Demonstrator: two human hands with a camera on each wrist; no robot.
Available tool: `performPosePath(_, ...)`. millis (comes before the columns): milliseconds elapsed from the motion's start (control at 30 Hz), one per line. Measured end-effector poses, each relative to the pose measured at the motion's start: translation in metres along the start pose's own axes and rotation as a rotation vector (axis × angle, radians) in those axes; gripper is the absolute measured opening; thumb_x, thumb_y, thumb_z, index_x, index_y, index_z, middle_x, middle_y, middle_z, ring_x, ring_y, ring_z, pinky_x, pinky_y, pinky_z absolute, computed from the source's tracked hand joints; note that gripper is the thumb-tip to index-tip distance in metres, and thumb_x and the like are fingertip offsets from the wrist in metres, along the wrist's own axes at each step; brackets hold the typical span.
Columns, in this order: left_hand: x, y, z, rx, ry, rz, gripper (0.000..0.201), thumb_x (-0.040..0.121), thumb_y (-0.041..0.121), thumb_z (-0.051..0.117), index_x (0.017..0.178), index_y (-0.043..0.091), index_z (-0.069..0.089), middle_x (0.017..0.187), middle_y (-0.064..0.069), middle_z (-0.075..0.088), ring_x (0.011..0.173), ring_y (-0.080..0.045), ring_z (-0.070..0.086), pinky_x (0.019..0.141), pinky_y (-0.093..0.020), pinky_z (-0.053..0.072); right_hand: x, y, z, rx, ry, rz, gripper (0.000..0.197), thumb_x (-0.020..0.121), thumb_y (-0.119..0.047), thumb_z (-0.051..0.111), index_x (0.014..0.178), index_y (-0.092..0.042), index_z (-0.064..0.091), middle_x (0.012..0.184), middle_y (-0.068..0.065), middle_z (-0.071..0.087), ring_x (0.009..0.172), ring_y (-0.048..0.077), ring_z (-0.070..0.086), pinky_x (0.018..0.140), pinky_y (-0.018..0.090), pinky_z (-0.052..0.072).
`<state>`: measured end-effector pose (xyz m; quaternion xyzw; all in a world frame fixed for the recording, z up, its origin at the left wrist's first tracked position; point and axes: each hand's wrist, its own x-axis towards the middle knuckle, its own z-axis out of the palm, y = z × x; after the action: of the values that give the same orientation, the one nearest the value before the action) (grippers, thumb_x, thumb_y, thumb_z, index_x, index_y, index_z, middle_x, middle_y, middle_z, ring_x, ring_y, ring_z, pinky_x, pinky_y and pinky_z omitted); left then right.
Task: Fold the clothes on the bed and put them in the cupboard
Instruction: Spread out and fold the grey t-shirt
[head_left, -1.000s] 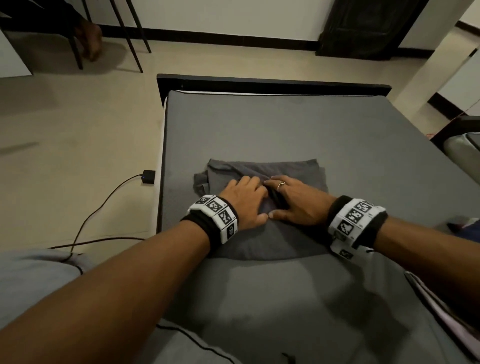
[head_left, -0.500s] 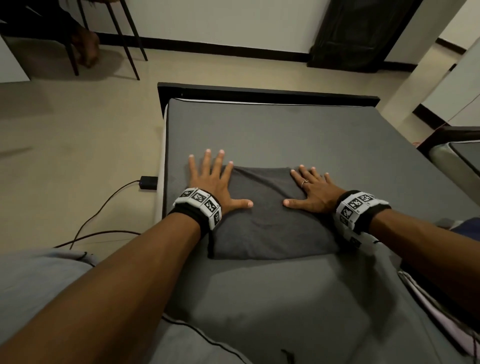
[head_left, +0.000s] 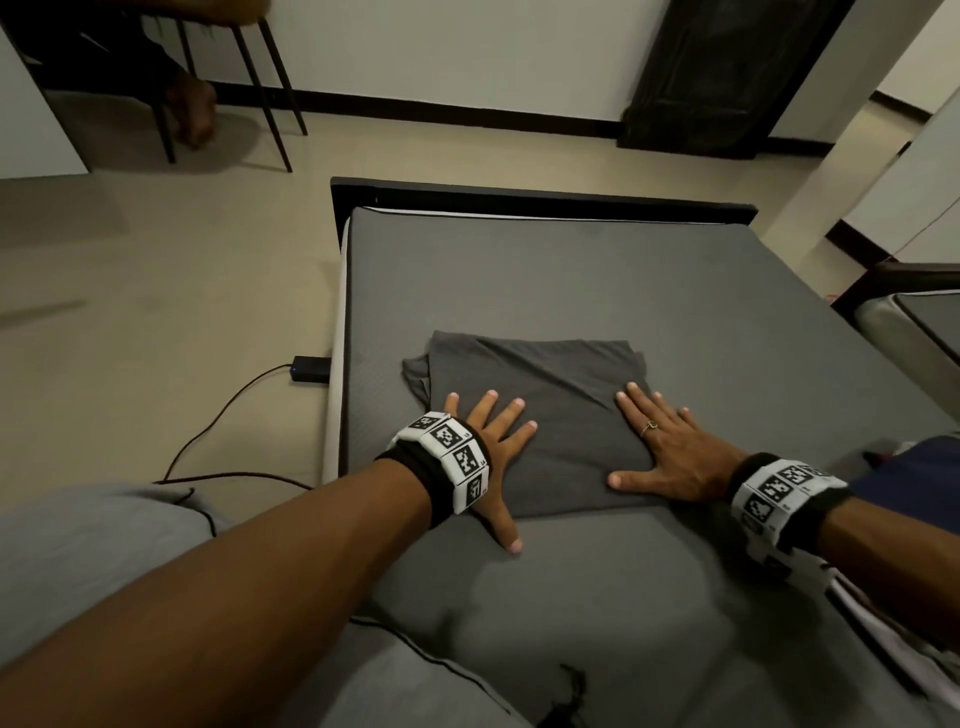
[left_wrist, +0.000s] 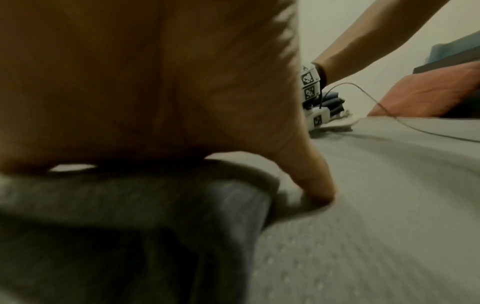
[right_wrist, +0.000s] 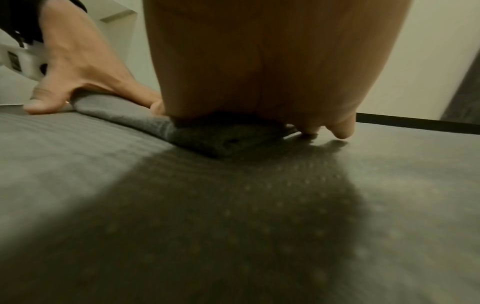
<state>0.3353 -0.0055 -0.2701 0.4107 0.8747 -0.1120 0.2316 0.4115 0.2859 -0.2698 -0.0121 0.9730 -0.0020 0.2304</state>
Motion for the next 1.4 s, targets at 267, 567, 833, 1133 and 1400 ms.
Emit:
performPosePath(267,-0.038,0.018,-0.028,0.088,-0.133,-0.276,0.081,0.099,0.047,0.045,0.159,0.020,-0.002,0.165,-0.008,-0.013,0.149,-0.045,-0.006,0.116,-0.067,-0.001,-0.027,-0.028,-0.015,-0.116,0.170,0.006,0.134,0.062,-0.101,0.036,0.160,-0.022,-0.009,0.168,0.004,-0.009,0.154,0.028,0.003,0.124,0.052,0.013)
performPosePath(567,-0.055,0.035,-0.041,0.317,0.046,-0.123,0.040,0.103,0.026,0.042,0.141,0.013,0.047,0.144,-0.011,0.048,0.132,-0.034,0.046,0.114,-0.068,0.014,-0.025,-0.026,-0.005,0.310,0.102,0.418,0.102,0.074,-0.081,0.058,0.141,-0.007,0.038,0.134,0.017,0.057,0.114,0.032,0.060,0.094,0.042,0.051)
performPosePath(833,-0.064,0.036,-0.032,0.053,0.126,0.104,0.020,0.087,0.026,0.060,0.095,0.008,0.067,0.101,-0.011,0.070,0.087,-0.034,0.068,0.068,-0.035,0.053,-0.002,-0.002,-0.018,0.419,0.191,0.319,0.062,0.091,-0.031,0.072,0.142,-0.008,0.045,0.137,0.013,0.057,0.124,0.029,0.055,0.102,0.033,0.042)
performPosePath(1133,-0.049,0.075,-0.036,-0.455,0.082,0.444,0.034,0.084,0.015,0.060,0.116,0.022,0.071,0.084,0.010,0.069,0.067,-0.005,0.056,0.066,-0.015,0.042,0.030,0.016,-0.037,-0.044,0.483,0.293,0.060,0.093,-0.022,0.063,0.149,-0.022,0.042,0.139,0.010,0.055,0.123,0.036,0.052,0.099,0.047,0.045)
performPosePath(1400,-0.036,0.008,-0.033,0.189,0.108,0.028,0.089,0.041,0.053,0.093,0.115,0.031,0.047,0.124,0.000,0.039,0.114,-0.025,0.042,0.088,-0.044,0.045,-0.038,-0.083,-0.036,0.149,0.356,-0.113,0.044,0.083,-0.050,0.065,0.120,-0.025,0.064,0.116,0.000,0.059,0.103,0.022,0.060,0.086,0.041,0.054)
